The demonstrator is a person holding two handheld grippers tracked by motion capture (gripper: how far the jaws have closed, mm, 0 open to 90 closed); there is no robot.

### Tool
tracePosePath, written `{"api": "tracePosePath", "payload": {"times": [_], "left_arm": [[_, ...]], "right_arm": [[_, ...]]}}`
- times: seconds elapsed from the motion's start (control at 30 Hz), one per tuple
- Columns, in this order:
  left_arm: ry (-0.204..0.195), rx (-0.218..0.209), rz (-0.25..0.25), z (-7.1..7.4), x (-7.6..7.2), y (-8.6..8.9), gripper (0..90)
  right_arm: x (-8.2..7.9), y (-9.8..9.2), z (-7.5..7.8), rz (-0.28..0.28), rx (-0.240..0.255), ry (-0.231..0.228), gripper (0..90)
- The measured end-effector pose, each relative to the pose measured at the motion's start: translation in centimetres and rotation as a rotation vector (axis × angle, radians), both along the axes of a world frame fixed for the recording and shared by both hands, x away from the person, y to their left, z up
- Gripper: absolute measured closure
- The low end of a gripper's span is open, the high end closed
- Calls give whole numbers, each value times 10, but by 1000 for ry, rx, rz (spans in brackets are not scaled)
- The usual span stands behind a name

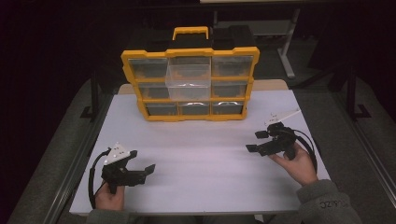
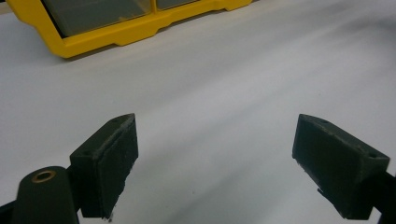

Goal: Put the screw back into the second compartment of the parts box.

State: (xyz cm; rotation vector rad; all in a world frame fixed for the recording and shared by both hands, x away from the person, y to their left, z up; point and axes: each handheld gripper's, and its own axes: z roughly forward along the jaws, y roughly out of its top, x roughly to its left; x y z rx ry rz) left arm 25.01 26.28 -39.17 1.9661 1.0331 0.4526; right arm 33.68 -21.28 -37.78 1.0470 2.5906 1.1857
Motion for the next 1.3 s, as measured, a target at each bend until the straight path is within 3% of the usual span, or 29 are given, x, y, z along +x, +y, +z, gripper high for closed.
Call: {"api": "tracePosePath", "payload": {"times": [0.5, 0.7, 1.3], "left_arm": [[5, 1, -8, -2, 1, 0, 139], [11, 27, -25, -2, 1, 1, 139], [19, 18, -33, -5, 0, -1, 139]], "right_arm": [[-17, -10, -20, -31, 14, 1, 257], [-24, -13, -28, -47, 27, 6, 246], [-44, -16, -37, -28, 46, -3, 208]]}}
